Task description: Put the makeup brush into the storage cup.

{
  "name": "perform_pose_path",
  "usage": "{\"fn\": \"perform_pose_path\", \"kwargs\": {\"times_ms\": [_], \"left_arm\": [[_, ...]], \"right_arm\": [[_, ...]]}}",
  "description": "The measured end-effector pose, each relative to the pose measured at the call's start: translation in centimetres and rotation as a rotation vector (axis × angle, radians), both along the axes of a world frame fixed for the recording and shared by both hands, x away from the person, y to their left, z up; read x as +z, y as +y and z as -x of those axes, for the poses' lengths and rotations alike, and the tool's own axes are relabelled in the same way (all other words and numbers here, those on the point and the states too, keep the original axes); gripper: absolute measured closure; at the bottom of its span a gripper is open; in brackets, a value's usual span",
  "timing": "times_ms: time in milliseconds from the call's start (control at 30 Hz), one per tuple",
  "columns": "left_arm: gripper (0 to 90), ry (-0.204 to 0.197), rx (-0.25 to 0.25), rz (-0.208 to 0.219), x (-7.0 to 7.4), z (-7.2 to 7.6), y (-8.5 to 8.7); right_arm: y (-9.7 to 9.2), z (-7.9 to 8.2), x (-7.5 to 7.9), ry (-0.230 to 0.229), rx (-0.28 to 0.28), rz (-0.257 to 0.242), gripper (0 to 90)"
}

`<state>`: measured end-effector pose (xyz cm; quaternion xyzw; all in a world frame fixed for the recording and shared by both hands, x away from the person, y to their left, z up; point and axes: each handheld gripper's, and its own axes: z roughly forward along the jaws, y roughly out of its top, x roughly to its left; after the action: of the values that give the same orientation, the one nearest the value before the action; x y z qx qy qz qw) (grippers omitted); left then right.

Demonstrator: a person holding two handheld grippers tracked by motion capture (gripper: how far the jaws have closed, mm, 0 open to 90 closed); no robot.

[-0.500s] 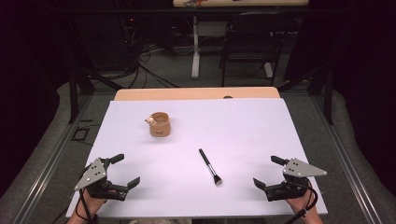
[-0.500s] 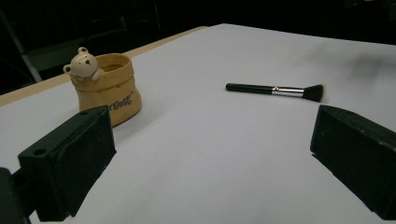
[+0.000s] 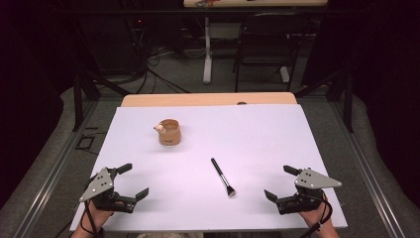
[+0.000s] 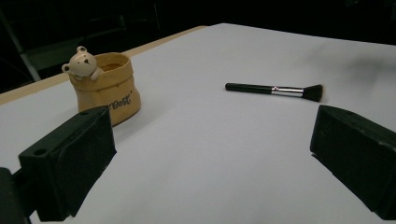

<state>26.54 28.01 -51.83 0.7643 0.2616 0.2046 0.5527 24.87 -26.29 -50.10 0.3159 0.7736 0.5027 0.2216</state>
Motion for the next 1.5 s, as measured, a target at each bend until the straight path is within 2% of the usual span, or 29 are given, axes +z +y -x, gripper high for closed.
{"fn": "perform_pose_path", "kwargs": {"times_ms": [367, 633, 867, 1167, 1500], "left_arm": [[0.0, 0.004, -0.009, -0.011, 0.0, -0.1, -0.2], [0.0, 0.003, -0.017, -0.008, 0.0, -0.1, -0.2], [0.0, 0.003, -0.018, -0.007, 0.0, 0.0, -0.2], [0.0, 0.005, -0.021, -0.009, 0.0, -0.1, -0.2], [0.0, 0.006, -0.019, -0.008, 0.0, -0.1, -0.2]], "right_arm": [[2.3, -1.2, 0.2, 0.015, 0.017, 0.05, 0.0], [3.6, -2.3, 0.4, 0.024, 0.014, 0.056, 0.0], [5.1, -3.5, 0.7, 0.061, 0.049, 0.054, 0.0], [7.2, -4.8, 0.7, 0.093, 0.093, 0.085, 0.0], [8.4, -5.8, 0.9, 0.116, 0.099, 0.097, 0.0]]}}
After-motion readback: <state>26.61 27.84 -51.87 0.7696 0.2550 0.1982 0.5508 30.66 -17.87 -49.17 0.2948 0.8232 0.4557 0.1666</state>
